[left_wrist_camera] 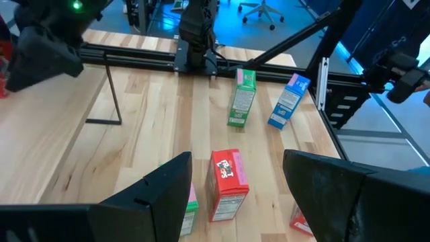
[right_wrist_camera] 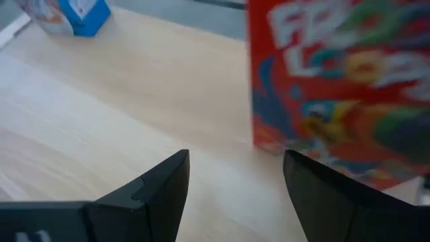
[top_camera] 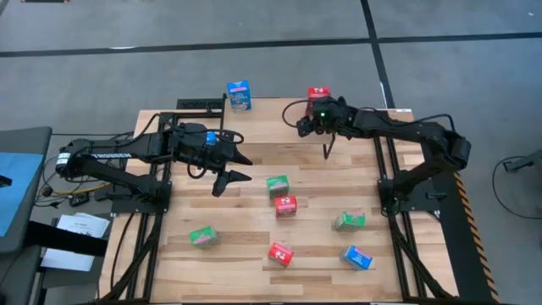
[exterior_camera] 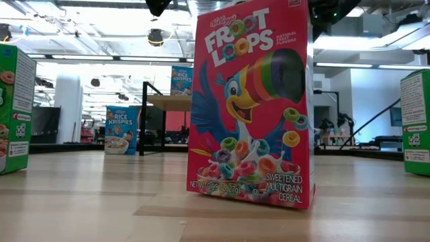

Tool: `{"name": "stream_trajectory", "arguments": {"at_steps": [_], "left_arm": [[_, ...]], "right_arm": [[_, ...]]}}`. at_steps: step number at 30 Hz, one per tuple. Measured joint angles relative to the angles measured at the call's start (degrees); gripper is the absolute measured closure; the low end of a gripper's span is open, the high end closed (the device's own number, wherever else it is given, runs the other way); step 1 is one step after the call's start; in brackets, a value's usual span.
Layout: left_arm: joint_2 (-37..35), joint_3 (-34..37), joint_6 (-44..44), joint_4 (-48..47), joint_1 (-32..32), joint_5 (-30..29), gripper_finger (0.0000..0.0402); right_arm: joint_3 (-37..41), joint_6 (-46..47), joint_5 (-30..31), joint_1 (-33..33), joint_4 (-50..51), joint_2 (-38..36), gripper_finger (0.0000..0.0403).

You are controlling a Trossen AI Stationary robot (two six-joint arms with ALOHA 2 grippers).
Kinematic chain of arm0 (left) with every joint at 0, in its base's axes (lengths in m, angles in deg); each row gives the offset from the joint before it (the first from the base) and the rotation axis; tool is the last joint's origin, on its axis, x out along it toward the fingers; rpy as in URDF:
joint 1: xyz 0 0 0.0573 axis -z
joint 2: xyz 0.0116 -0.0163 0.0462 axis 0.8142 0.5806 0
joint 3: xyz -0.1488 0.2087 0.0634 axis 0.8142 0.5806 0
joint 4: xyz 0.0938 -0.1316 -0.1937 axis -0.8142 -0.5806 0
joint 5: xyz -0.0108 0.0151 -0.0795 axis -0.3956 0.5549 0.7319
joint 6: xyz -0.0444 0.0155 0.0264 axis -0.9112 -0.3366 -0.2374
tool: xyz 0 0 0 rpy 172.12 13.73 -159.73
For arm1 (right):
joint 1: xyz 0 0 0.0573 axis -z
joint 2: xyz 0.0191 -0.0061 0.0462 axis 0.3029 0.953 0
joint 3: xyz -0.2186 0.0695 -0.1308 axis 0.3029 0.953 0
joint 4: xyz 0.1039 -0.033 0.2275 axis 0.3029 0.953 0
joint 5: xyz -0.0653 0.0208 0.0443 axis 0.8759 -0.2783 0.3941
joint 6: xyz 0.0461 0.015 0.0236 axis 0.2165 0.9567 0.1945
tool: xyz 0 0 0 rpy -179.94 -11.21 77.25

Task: Stack cereal on shelf
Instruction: Put the top right red cereal box on the shelf

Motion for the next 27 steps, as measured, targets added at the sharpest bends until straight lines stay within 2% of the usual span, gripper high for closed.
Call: {"name": "stream_trajectory", "arguments": {"at_steps": [27], "left_arm": [[0.00, 0.00, 0.00, 0.00, 0.00, 0.00, 0.0178]], "right_arm": [[0.00, -0.34, 0.74, 0.00, -6.76, 0.18, 0.0137]]}}
